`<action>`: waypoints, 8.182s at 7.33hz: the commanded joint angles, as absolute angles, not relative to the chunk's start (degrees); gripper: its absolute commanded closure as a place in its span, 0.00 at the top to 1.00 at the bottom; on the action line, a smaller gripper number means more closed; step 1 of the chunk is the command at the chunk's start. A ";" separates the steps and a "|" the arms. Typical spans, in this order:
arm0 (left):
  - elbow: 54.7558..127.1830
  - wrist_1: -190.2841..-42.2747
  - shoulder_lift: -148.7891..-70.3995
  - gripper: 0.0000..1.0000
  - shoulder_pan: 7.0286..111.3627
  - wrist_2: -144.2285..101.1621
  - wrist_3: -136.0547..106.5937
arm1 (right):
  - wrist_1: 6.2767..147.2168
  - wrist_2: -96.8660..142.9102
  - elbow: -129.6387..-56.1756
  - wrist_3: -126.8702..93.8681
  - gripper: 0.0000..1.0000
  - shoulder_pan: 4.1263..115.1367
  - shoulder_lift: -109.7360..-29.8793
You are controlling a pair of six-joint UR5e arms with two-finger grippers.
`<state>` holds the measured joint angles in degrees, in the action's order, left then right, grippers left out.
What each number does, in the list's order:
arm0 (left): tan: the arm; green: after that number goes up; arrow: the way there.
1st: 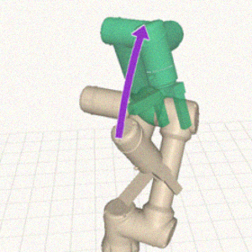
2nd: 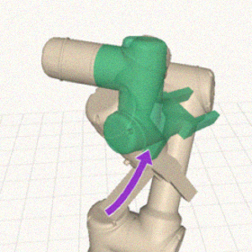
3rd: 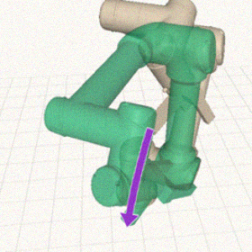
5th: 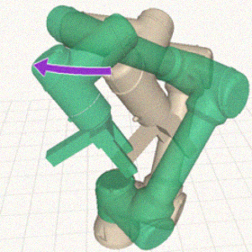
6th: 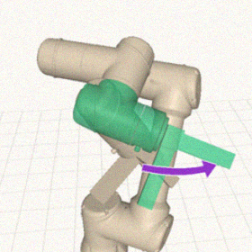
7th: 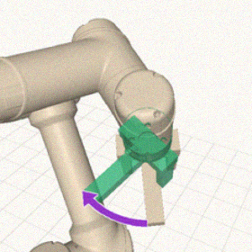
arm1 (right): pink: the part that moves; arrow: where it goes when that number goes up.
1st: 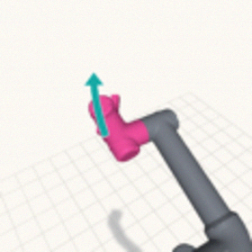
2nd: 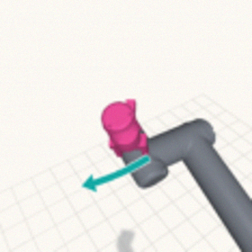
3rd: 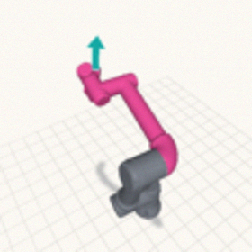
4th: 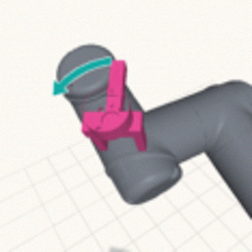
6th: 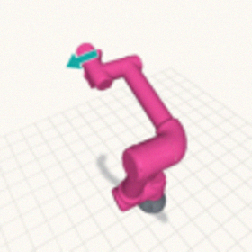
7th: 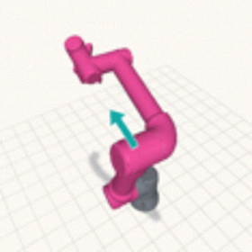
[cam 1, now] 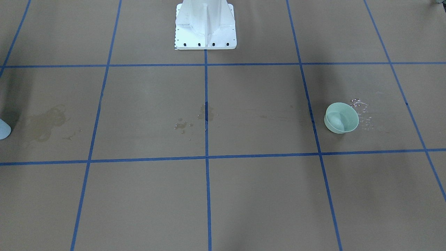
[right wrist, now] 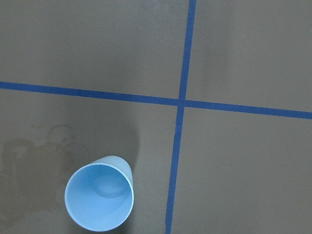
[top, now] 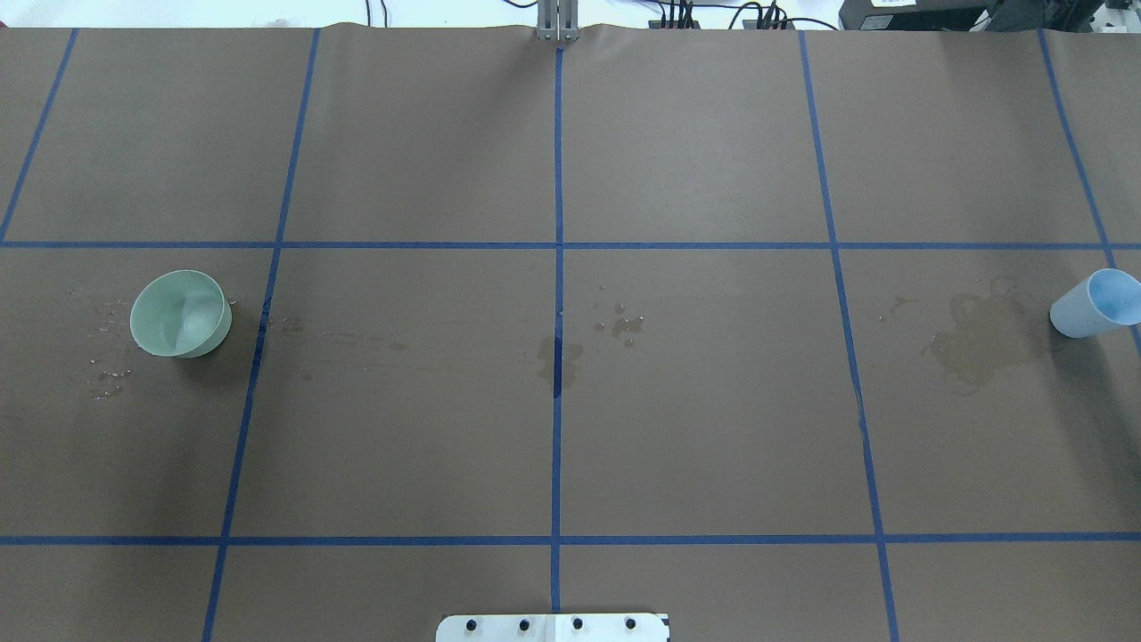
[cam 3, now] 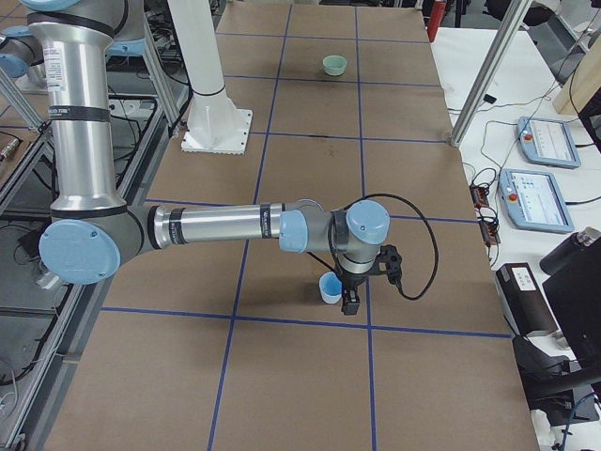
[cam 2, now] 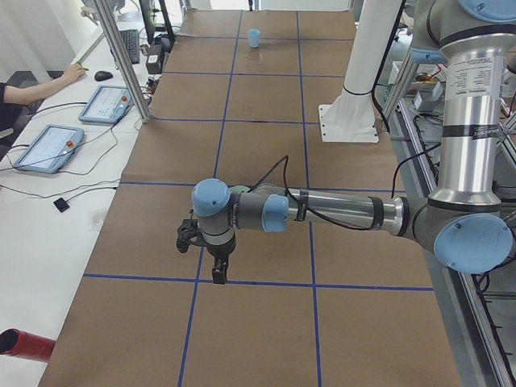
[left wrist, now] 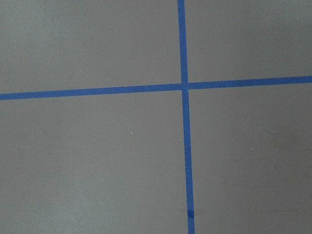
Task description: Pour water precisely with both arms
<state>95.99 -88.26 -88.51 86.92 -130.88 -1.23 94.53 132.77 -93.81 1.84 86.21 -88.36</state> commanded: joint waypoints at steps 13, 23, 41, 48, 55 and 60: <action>95.19 -119.52 -91.76 1.00 64.46 -135.27 -52.09 | 94.39 132.80 -94.83 1.84 0.99 86.22 -87.72; 90.27 -123.49 -92.37 0.29 52.82 -126.56 -58.01 | 94.39 132.80 -95.27 1.67 0.99 86.40 -88.15; 70.23 -109.60 -140.54 0.00 37.27 -118.30 -99.05 | 94.39 132.98 -95.27 2.20 0.99 88.42 -87.72; 85.72 -95.63 -140.10 1.00 43.04 -118.74 -98.26 | 94.48 126.07 -100.28 1.50 0.99 88.86 -84.67; 91.49 -92.46 -138.43 1.00 44.65 -118.21 -97.56 | 46.76 110.13 -110.21 -43.90 1.00 68.40 -115.57; 91.49 -92.11 -137.46 1.00 44.21 -118.12 -97.91 | 36.91 85.14 -110.75 -63.16 1.00 47.85 -121.90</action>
